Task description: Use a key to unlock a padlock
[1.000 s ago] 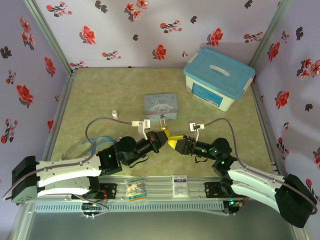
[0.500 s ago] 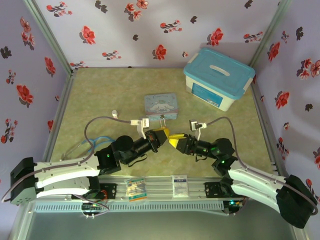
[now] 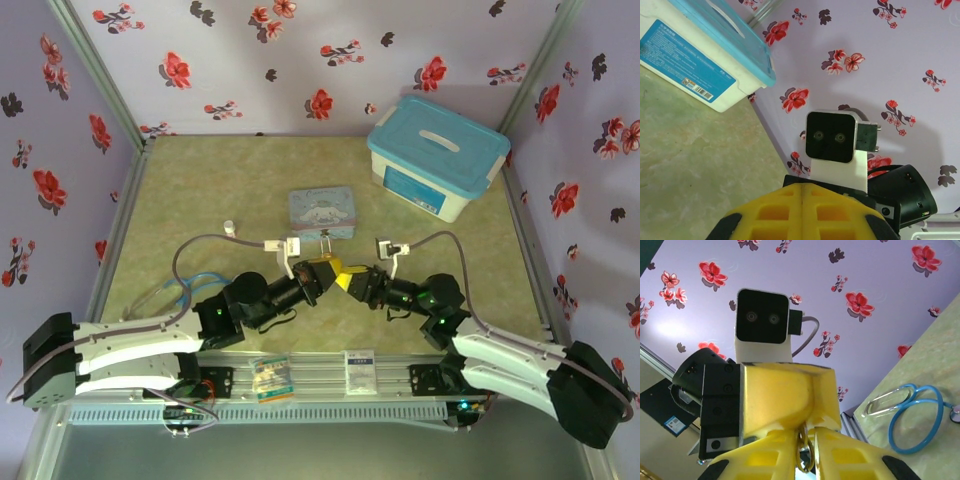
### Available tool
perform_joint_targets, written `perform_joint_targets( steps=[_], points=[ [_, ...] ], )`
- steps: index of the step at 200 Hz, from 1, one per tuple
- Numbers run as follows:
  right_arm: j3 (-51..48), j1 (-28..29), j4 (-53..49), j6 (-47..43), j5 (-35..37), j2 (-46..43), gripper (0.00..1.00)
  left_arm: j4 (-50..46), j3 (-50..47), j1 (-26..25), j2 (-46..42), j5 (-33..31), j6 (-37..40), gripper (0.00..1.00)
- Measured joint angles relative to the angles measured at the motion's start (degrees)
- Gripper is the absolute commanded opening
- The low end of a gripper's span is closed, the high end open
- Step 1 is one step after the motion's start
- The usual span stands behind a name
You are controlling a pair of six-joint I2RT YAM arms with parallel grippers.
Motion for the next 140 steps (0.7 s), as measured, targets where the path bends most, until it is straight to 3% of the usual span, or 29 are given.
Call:
perform_joint_targets(
  steps=[22,29,34,38,86,105,140],
  points=[
    [0.13,0.00,0.83,0.22,0.02,1.68,0.00,-0.24,-0.35,0.52,0.00,-0.37,-0.20,0.02],
    [0.13,0.00,1.14,0.20,0.04,2.03,0.00,-0.11,-0.57,0.68,0.00,-0.37,-0.22,0.12],
    [0.13,0.00,1.22,0.20,0.07,2.23,0.00,0.07,-0.76,0.87,0.00,-0.28,-0.35,0.26],
    [0.13,0.00,1.16,0.20,0.04,2.34,0.00,0.35,-1.03,1.03,-0.02,-0.20,-0.39,0.33],
    [-0.74,0.00,-0.72,-0.28,0.76,0.76,0.00,1.33,-5.75,4.46,-3.56,0.79,-3.34,0.67],
    [-1.16,0.00,-2.91,-0.72,1.09,-1.36,0.00,1.64,-5.95,4.87,-5.64,0.79,-3.15,0.71],
    [-1.16,0.00,-5.33,-1.70,1.36,-3.23,0.00,2.82,-5.95,5.01,-5.49,1.62,-3.26,0.63]
  ],
)
